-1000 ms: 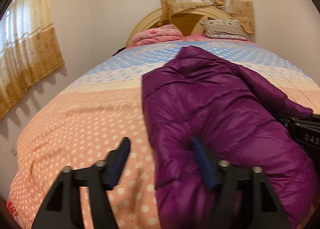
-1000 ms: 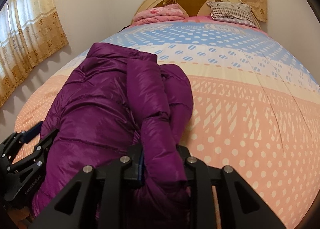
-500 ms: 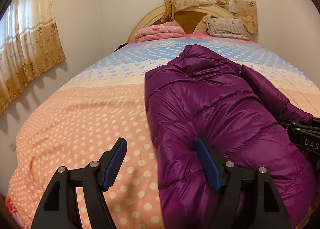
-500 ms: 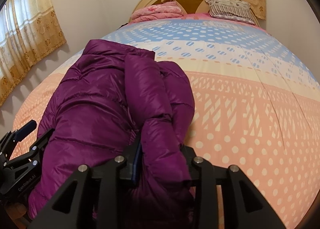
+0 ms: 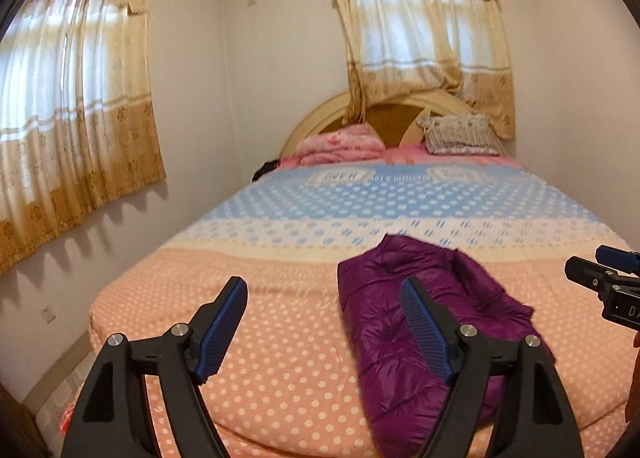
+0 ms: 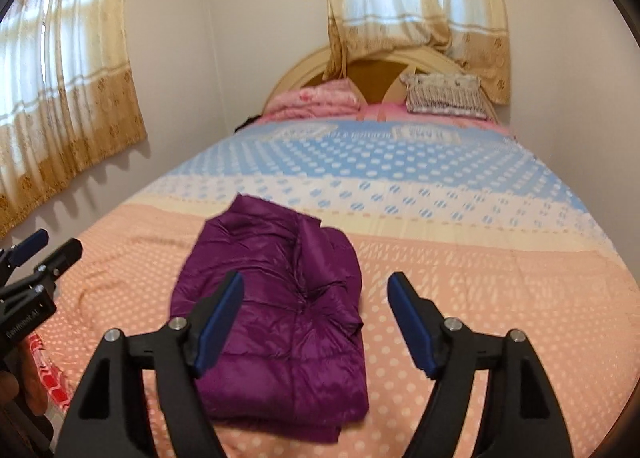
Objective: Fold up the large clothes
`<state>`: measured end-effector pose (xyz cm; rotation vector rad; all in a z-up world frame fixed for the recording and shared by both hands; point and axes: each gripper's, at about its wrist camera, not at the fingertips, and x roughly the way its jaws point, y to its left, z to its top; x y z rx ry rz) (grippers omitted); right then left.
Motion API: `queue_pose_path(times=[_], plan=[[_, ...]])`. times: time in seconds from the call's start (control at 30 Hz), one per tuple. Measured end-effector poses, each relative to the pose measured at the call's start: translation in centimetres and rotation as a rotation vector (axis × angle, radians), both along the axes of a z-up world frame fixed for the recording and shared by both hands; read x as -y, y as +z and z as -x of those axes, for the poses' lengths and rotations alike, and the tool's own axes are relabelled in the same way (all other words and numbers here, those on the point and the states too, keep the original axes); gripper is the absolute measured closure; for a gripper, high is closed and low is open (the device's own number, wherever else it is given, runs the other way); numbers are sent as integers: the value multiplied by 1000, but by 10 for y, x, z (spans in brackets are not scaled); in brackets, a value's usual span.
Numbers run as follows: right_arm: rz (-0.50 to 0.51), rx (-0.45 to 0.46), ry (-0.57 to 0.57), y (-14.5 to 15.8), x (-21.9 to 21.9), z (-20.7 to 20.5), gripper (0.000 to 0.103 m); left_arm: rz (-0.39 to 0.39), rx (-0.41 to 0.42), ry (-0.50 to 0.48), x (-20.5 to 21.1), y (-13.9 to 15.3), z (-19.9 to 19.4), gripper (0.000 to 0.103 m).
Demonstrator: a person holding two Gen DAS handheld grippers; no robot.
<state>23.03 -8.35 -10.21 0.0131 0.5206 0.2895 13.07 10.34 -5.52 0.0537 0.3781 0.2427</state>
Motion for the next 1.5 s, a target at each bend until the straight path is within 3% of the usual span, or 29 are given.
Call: queue_pose_path(times=[0.2, 1.5], plan=[[16, 78, 2, 24, -5, 32, 16, 1, 62, -29, 8, 18, 30, 22], [11, 77, 39, 23, -13, 40, 16, 2, 57, -23, 5, 19, 30, 22]])
